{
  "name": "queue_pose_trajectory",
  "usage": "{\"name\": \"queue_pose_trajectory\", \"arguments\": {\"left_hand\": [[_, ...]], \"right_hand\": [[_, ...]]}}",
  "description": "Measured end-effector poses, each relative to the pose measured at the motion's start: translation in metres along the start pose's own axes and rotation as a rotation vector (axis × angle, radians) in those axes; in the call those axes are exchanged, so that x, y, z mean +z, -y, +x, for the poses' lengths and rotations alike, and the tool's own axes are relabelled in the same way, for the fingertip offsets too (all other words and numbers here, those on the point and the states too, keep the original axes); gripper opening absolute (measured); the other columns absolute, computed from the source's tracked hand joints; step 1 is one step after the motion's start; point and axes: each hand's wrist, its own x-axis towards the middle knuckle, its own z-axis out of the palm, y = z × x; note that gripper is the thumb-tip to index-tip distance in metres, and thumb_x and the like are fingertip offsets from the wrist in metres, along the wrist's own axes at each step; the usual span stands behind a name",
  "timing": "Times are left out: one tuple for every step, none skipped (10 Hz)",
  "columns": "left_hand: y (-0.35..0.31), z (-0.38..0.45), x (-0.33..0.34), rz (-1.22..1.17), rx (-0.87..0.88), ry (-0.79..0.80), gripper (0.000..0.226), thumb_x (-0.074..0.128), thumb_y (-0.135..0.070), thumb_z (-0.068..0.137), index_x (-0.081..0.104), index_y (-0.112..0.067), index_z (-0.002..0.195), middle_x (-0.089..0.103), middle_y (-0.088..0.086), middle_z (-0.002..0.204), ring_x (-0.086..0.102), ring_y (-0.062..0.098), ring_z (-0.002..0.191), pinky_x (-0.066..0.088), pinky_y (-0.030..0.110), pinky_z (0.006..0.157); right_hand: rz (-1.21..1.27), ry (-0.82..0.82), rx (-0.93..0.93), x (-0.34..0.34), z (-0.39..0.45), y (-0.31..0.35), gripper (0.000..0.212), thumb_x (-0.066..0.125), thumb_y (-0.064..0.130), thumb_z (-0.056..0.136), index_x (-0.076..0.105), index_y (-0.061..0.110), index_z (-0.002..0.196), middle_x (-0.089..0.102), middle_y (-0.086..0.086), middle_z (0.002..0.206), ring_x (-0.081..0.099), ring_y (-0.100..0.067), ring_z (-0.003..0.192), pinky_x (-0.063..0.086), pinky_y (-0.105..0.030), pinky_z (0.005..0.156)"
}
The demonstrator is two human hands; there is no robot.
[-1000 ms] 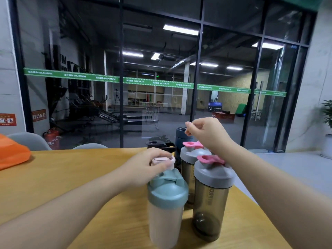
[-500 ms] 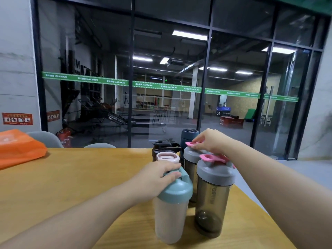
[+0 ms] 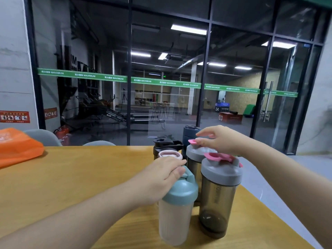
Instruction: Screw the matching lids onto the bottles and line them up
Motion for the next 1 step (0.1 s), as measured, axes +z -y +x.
{"name": "queue_pose_trajectory", "arguments": {"left_hand": [[0.0, 0.0061, -0.0138, -0.031, -0.008, 0.011, 0.043, 0.028, -0.036, 0.1, 0.043, -0.026, 0.139, 0.044, -0.018, 0.138, 0.03, -0.009, 0.126, 0.018, -0.001, 0.098]], "right_hand": [[0.068, -0.043, -0.078, -0.0028, 0.0051, 0.0101, 0.032, 0.059, 0.041, 0.09, 0.063, 0.026, 0.118, 0.064, 0.009, 0.122, 0.057, -0.01, 0.116, 0.041, -0.026, 0.098]]}}
